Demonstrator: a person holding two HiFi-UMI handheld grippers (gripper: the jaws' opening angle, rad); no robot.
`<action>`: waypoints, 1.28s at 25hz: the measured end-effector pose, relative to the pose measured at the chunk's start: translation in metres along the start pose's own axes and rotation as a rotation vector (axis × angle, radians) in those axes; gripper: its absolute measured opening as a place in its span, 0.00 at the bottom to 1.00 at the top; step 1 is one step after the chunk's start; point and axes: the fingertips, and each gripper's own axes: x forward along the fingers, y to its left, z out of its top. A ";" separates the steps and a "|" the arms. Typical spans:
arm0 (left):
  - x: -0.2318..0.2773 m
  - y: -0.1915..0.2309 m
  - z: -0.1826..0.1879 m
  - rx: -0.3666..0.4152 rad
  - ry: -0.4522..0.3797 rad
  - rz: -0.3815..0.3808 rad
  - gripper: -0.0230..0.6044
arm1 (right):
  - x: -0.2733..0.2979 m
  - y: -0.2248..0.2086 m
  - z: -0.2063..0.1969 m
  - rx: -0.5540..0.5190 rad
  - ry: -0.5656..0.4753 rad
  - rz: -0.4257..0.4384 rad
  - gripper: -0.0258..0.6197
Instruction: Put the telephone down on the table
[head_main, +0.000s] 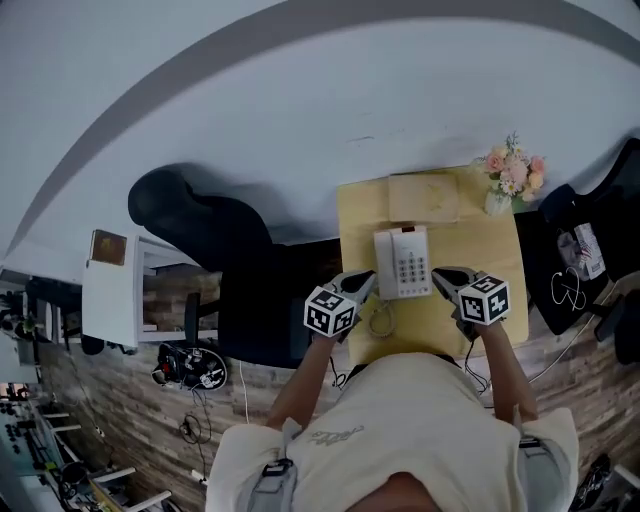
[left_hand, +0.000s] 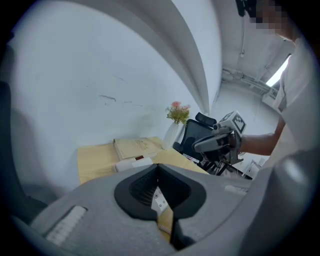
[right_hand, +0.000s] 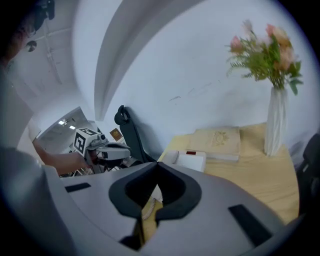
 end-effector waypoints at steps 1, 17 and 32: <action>-0.004 -0.002 0.009 0.002 -0.005 0.007 0.06 | -0.002 0.007 0.008 -0.037 0.003 0.003 0.04; -0.061 -0.036 0.182 0.262 -0.310 0.130 0.06 | -0.079 0.051 0.157 -0.298 -0.322 -0.123 0.04; -0.114 -0.040 0.277 0.350 -0.531 0.215 0.06 | -0.140 0.087 0.240 -0.503 -0.553 -0.232 0.04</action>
